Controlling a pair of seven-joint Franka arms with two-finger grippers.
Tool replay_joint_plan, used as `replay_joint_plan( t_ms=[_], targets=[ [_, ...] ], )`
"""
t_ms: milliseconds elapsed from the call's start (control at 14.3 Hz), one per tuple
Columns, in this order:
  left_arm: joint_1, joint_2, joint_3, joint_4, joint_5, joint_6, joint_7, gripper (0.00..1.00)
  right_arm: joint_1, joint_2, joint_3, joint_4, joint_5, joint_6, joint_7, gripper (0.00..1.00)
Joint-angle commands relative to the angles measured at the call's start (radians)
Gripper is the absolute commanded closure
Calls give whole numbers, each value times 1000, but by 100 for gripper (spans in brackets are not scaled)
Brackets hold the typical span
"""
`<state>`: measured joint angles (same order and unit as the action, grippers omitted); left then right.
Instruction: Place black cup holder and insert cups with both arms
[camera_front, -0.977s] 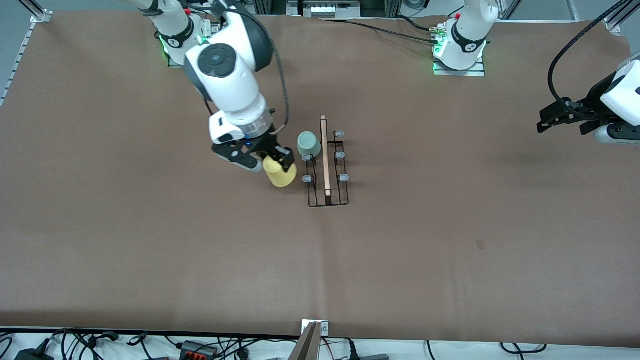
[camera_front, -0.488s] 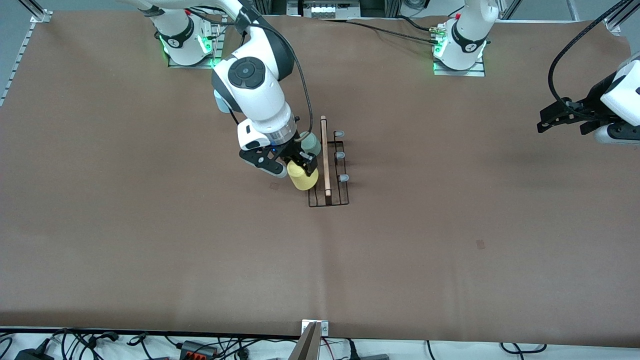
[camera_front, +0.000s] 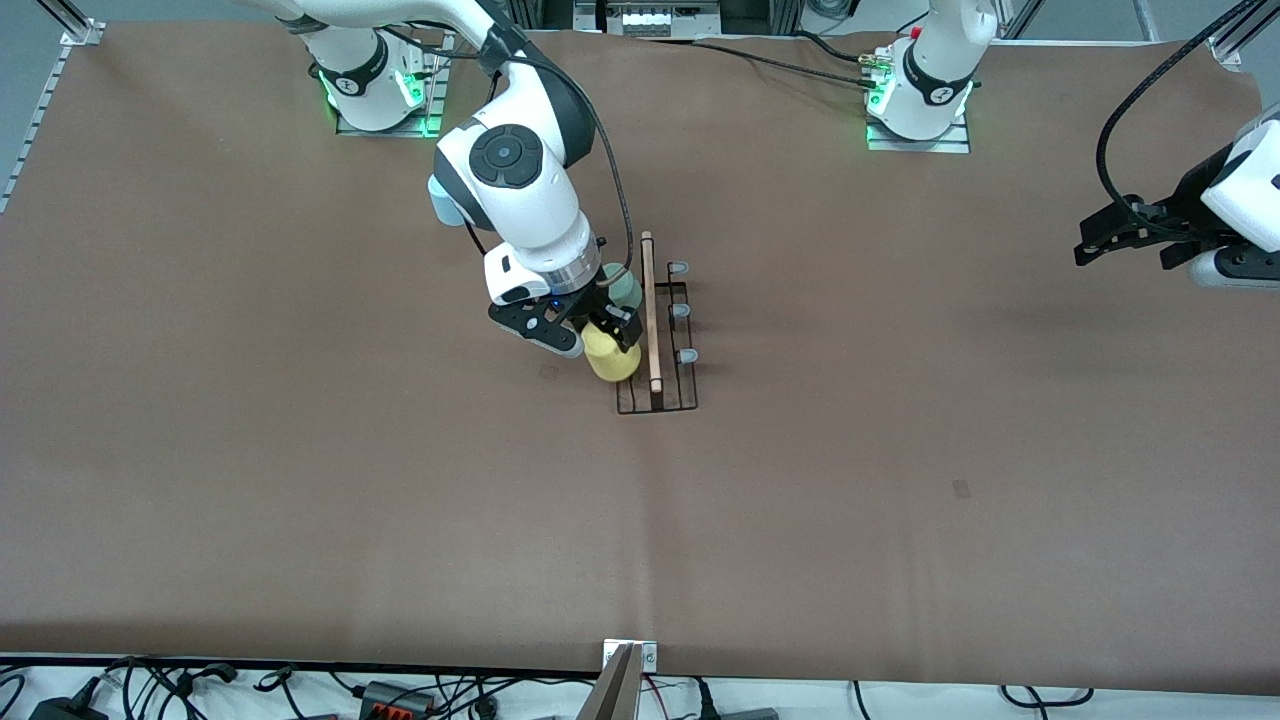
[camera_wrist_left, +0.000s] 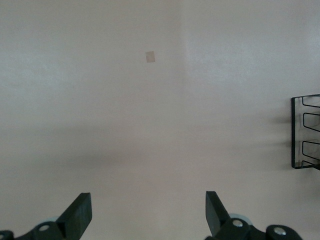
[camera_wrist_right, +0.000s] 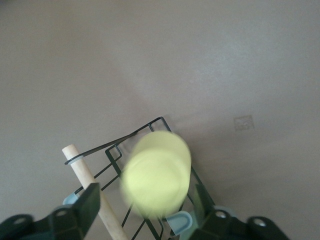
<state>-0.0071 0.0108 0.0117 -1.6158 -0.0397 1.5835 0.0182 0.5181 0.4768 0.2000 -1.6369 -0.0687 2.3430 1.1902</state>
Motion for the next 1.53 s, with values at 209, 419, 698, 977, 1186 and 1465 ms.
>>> replay_joint_plan(
  t_ms=[209, 419, 698, 977, 1186, 1465],
  targets=[
    [4, 12, -2, 31, 15, -25, 12, 0, -179, -193, -10, -6, 3, -347, -359, 0],
    [4, 12, -2, 31, 15, -25, 12, 0, -396, -335, -10, -60, 3, -485, -698, 0],
    [4, 12, -2, 31, 15, -25, 12, 0, -677, -467, -13, -60, 13, -599, -889, 0],
    [4, 12, -2, 31, 15, -25, 12, 0, -734, -492, -170, 2, 106, -692, -1085, 0],
    [4, 12, -2, 31, 15, -25, 12, 0, -661, -485, -250, 60, 144, -770, -1112, 0],
    [4, 12, -2, 31, 15, -25, 12, 0, -639, -483, -148, 75, 15, -777, -1098, 0]
  ],
)
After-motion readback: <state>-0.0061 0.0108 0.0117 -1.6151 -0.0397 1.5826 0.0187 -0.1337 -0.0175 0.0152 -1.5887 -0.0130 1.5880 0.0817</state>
